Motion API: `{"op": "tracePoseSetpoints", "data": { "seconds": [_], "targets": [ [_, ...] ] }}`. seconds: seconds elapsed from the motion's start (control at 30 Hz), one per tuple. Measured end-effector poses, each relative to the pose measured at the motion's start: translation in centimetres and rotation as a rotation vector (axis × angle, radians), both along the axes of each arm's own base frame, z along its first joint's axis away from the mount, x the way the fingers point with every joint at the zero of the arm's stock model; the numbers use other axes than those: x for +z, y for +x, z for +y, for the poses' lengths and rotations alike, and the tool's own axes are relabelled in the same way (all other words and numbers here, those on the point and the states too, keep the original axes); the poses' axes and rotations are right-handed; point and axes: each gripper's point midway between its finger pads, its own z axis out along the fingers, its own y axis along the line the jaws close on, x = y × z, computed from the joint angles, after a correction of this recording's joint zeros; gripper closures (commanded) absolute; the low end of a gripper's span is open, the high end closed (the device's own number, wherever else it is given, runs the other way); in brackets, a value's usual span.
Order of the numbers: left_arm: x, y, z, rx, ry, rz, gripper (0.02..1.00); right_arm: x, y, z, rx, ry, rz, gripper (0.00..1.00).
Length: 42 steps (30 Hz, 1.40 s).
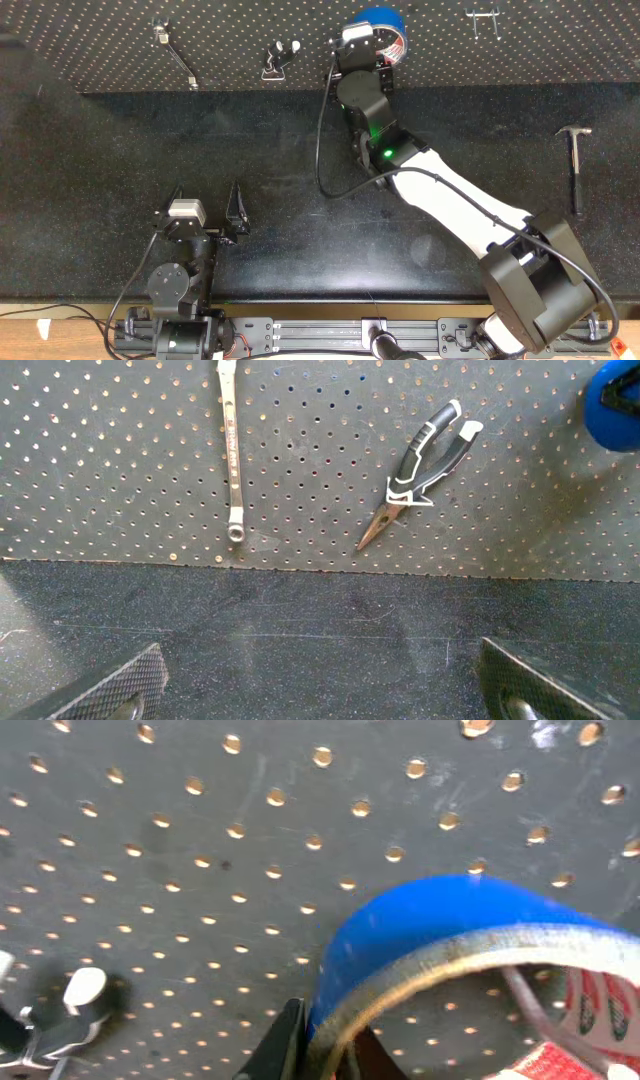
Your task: Place Tools Onto Pegboard
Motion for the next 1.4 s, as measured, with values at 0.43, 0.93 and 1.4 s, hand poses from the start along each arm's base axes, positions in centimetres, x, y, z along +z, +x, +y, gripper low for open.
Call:
{"op": "tracePoseSetpoints", "data": {
  "seconds": [0.43, 0.93, 1.4],
  "targets": [
    [0.0, 0.0, 0.0, 0.0, 0.0, 0.0, 0.023, -0.8, 0.8, -0.9, -0.033, -0.013, 0.001, 0.049],
    [0.0, 0.0, -0.1, -0.003, 0.0, 0.0, 0.023, -3.6, -14.6, -11.5, 0.006, -0.296, 0.665, 0.042],
    [0.0, 0.0, -0.1, -0.003, 0.0, 0.0, 0.025, -12.3, -23.8, -35.0, -0.491, 0.127, 1.22, 0.038]
  ]
}}
